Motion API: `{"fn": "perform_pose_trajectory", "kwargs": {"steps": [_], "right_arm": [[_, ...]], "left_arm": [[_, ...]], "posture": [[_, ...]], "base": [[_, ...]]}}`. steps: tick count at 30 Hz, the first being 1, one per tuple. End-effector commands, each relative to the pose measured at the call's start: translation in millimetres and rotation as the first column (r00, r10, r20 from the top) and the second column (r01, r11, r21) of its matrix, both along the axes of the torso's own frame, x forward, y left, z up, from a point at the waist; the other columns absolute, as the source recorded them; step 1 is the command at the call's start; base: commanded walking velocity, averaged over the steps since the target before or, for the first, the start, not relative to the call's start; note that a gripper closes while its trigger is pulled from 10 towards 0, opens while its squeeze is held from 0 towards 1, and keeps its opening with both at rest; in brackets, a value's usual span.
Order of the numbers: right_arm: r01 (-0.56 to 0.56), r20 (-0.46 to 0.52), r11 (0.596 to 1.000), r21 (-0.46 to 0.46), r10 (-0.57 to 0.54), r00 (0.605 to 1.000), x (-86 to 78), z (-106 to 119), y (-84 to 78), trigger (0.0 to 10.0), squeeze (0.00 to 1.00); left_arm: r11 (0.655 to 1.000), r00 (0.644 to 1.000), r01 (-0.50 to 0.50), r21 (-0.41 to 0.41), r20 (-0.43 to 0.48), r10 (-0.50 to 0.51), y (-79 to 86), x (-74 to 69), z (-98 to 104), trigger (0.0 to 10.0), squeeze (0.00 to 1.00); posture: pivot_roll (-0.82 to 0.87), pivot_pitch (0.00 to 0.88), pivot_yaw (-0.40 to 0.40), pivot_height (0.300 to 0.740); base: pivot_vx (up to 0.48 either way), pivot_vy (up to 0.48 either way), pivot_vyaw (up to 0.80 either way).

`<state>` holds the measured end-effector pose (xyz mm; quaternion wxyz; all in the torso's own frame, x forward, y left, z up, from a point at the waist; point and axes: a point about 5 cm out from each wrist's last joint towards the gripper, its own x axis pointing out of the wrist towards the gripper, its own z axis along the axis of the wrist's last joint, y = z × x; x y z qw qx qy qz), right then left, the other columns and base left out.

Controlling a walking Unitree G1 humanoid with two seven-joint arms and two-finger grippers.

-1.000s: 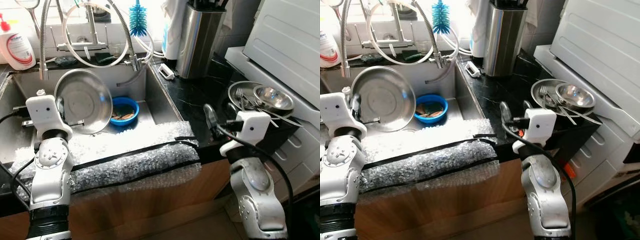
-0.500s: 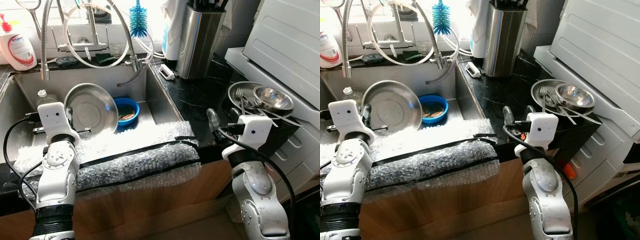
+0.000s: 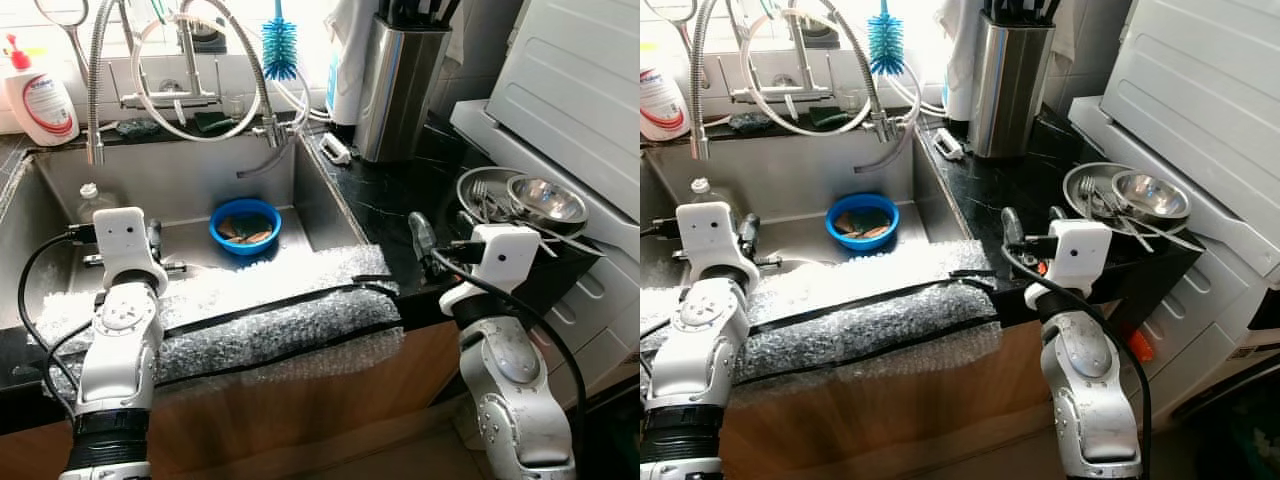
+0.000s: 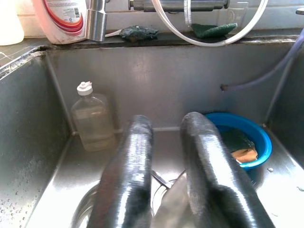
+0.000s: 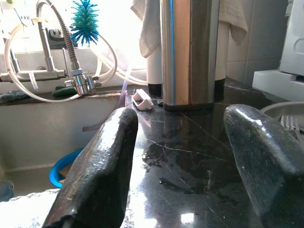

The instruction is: Kitchen organization

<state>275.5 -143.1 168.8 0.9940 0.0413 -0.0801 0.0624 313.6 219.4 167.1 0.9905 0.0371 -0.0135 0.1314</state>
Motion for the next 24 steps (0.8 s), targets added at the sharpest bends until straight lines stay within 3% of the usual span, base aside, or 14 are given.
{"fn": "perform_pose_trajectory", "kwargs": {"steps": [1,3,4,5,6,9,11,14,24], "right_arm": [[-0.011,-0.008,1.000,-0.007,0.010,1.000,3.2,1.0,3.5,10.0,0.00],[-0.011,-0.006,1.000,-0.004,0.011,1.000,4.0,1.6,4.0,10.0,0.00],[-0.006,-0.002,1.000,-0.003,0.006,1.000,5.0,2.6,2.8,10.0,0.00],[-0.004,0.000,1.000,-0.003,0.004,1.000,5.2,2.8,2.4,10.0,0.00],[-0.002,0.002,1.000,-0.001,0.002,1.000,5.3,3.1,1.9,10.0,0.00],[0.002,0.006,1.000,0.001,-0.002,1.000,5.2,3.3,1.1,10.0,0.00],[0.017,0.015,1.000,0.007,-0.017,1.000,4.6,4.3,-1.6,10.0,0.00],[0.036,0.034,0.999,-0.003,-0.035,0.999,3.9,7.0,-4.3,10.0,0.00],[0.050,0.041,0.999,-0.002,-0.050,0.998,2.2,6.9,-4.9,10.0,0.00]], "left_arm": [[0.999,0.998,0.035,-0.012,-0.049,-0.036,-9.3,-0.7,-10.9,10.0,1.00],[0.999,0.999,0.042,-0.005,-0.015,-0.042,-11.0,-0.7,-6.3,10.0,1.00],[0.997,0.995,0.057,0.048,0.085,-0.061,-13.6,-2.6,9.4,10.0,0.49],[0.996,0.991,0.062,0.064,0.118,-0.069,-14.5,-3.6,14.4,10.0,0.49],[0.995,0.985,0.062,0.074,0.157,-0.073,-14.7,-5.4,20.3,10.0,0.00],[0.994,0.973,0.060,0.090,0.217,-0.078,-14.2,-8.5,29.3,10.0,0.00],[0.984,0.948,0.062,0.166,0.298,-0.110,-13.1,-14.8,47.0,10.0,0.00],[0.973,0.933,0.079,0.215,0.329,-0.148,-11.0,-20.5,57.6,10.0,0.00],[0.964,0.942,0.108,0.244,0.285,-0.178,-9.8,-33.3,44.1,10.0,0.00]], "posture": [[-0.07,0.000,-0.066,0.740],[-0.07,0.000,-0.066,0.740],[-0.07,0.000,-0.071,0.740],[-0.07,0.000,-0.071,0.740],[-0.08,0.000,-0.071,0.740],[-0.08,0.000,-0.069,0.740],[-0.08,0.002,-0.071,0.740],[-0.08,0.009,-0.066,0.740],[-0.09,0.015,-0.054,0.740]], "base": [[0.000,0.000,0.00],[0.000,0.000,0.00],[0.000,0.000,0.00],[0.000,0.000,0.00],[0.000,0.000,0.00],[0.000,0.000,0.00],[0.000,0.000,0.00],[0.000,0.000,0.00],[0.000,0.000,0.00]]}}
